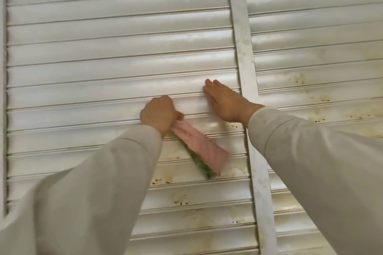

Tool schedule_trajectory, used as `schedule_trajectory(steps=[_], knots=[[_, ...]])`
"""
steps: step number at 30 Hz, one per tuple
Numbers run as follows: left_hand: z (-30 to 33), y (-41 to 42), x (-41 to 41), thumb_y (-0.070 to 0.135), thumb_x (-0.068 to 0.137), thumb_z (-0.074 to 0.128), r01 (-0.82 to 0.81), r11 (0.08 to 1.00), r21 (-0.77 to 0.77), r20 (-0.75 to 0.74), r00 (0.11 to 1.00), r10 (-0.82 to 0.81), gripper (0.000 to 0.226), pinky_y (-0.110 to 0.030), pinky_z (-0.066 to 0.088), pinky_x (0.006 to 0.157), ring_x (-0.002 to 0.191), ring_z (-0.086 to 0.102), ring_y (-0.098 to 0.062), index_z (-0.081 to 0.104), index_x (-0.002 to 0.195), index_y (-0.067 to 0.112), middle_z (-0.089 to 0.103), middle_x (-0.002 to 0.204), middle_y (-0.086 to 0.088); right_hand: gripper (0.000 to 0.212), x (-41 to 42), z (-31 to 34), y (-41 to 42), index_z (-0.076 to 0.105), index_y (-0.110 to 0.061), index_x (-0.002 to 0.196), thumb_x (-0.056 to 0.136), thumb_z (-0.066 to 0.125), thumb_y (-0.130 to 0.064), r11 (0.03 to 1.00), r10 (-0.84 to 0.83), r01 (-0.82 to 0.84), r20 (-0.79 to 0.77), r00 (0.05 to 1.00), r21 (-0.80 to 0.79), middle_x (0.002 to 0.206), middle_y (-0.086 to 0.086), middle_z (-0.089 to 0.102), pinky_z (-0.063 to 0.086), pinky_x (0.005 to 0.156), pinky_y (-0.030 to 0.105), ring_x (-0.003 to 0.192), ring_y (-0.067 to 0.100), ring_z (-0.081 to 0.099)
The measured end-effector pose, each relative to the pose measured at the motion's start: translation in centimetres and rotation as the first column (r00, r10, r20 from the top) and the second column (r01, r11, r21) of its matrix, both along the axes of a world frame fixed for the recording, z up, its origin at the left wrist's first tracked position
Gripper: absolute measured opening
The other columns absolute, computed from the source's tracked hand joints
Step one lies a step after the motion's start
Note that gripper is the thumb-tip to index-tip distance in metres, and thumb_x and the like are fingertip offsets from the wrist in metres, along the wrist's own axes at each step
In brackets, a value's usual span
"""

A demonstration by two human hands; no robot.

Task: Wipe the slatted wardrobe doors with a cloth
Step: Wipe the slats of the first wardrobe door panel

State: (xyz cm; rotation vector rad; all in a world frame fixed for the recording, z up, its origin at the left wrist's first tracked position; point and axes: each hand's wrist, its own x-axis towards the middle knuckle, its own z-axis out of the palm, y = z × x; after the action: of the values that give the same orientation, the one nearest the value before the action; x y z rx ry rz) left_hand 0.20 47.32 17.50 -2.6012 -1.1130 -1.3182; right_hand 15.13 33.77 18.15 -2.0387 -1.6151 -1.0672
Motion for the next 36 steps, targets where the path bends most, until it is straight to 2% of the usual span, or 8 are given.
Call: schedule_trajectory(steps=[4,7,11,13,18,24,29,36], knots=[[-0.2,3.5,-4.5,0.051,0.074,0.080,-0.075,0.994,-0.074,0.049,0.996,0.079,0.048,-0.035,0.047,0.078,0.102,0.063,-0.034,0.063,0.091,0.010,0.068,0.108,-0.017,0.061,2.3,-1.7,-1.0,0.044,0.005,0.137,0.085,0.039,-0.027,0.960,-0.083,0.103,-0.088,0.993,0.259,0.149,0.030,0.033,0.024,0.115,0.045,0.136,0.048,0.033],[-0.6,3.3,-5.3,0.042,0.080,0.076,-0.065,0.991,-0.114,0.085,0.994,0.075,0.038,-0.030,0.047,0.069,0.076,0.061,-0.027,0.059,0.068,0.010,0.069,0.078,-0.007,0.076,3.7,-2.2,-3.2,0.023,-0.003,0.150,0.090,0.048,-0.043,0.868,-0.064,0.252,-0.407,0.911,0.428,0.156,0.023,0.020,0.018,0.117,0.043,0.142,0.041,0.023],[-0.4,1.7,-4.2,0.034,0.082,0.072,-0.038,0.992,-0.118,0.100,0.994,0.050,0.031,-0.027,0.049,0.060,0.061,0.064,-0.022,0.069,0.060,0.012,0.067,0.057,-0.001,0.075,5.2,-2.7,-4.0,0.013,-0.008,0.153,0.099,0.046,-0.047,0.875,0.345,0.142,-0.802,0.487,0.463,0.153,0.012,0.034,0.034,0.099,0.033,0.135,0.032,0.040],[-0.5,0.7,-3.3,0.033,0.083,0.075,-0.009,0.993,-0.120,0.095,0.995,0.021,0.034,-0.025,0.040,0.055,0.058,0.056,-0.017,0.061,0.059,0.013,0.064,0.060,-0.001,0.065,5.9,-3.0,-3.6,0.019,-0.007,0.150,0.100,0.040,-0.044,0.861,0.366,0.171,-0.816,0.447,0.479,0.145,0.012,0.044,0.035,0.092,0.033,0.127,0.032,0.046],[-0.1,-1.5,0.8,0.041,0.077,0.079,0.003,0.998,-0.069,0.055,0.998,0.001,0.043,-0.032,0.044,0.070,0.082,0.055,-0.029,0.044,0.066,0.019,0.057,0.086,-0.007,0.058,6.3,-2.7,-3.3,0.017,-0.008,0.147,0.101,0.038,-0.036,0.874,0.341,0.179,-0.832,0.439,0.452,0.138,0.014,0.048,0.042,0.094,0.038,0.121,0.035,0.050],[0.0,-5.6,6.3,0.040,0.076,0.080,0.076,0.996,-0.047,0.016,0.997,-0.076,0.038,-0.031,0.043,0.068,0.087,0.059,-0.030,0.051,0.077,0.016,0.056,0.086,-0.005,0.061,6.9,-2.9,-3.7,0.015,-0.010,0.147,0.100,0.038,-0.041,0.887,0.354,0.118,-0.823,0.445,0.446,0.141,0.013,0.047,0.042,0.106,0.047,0.124,0.034,0.049],[-0.2,-7.9,9.4,0.048,0.077,0.079,0.097,0.995,-0.022,0.009,0.995,-0.097,0.042,-0.032,0.043,0.070,0.092,0.061,-0.028,0.049,0.078,0.018,0.062,0.094,-0.005,0.078,7.4,-3.0,-4.1,0.005,-0.017,0.156,0.098,0.034,-0.059,0.869,0.436,0.072,-0.828,0.353,0.489,0.158,0.008,0.029,0.031,0.114,0.048,0.141,0.034,0.033],[-0.1,-10.2,12.6,0.053,0.077,0.077,0.118,0.993,0.009,-0.011,0.993,-0.117,0.041,-0.032,0.043,0.072,0.102,0.063,-0.029,0.055,0.089,0.020,0.066,0.108,-0.006,0.070,8.9,-3.4,-3.7,0.009,-0.013,0.156,0.102,0.031,-0.053,0.852,0.484,0.053,-0.822,0.301,0.521,0.159,0.009,0.027,0.028,0.115,0.045,0.143,0.032,0.030]])
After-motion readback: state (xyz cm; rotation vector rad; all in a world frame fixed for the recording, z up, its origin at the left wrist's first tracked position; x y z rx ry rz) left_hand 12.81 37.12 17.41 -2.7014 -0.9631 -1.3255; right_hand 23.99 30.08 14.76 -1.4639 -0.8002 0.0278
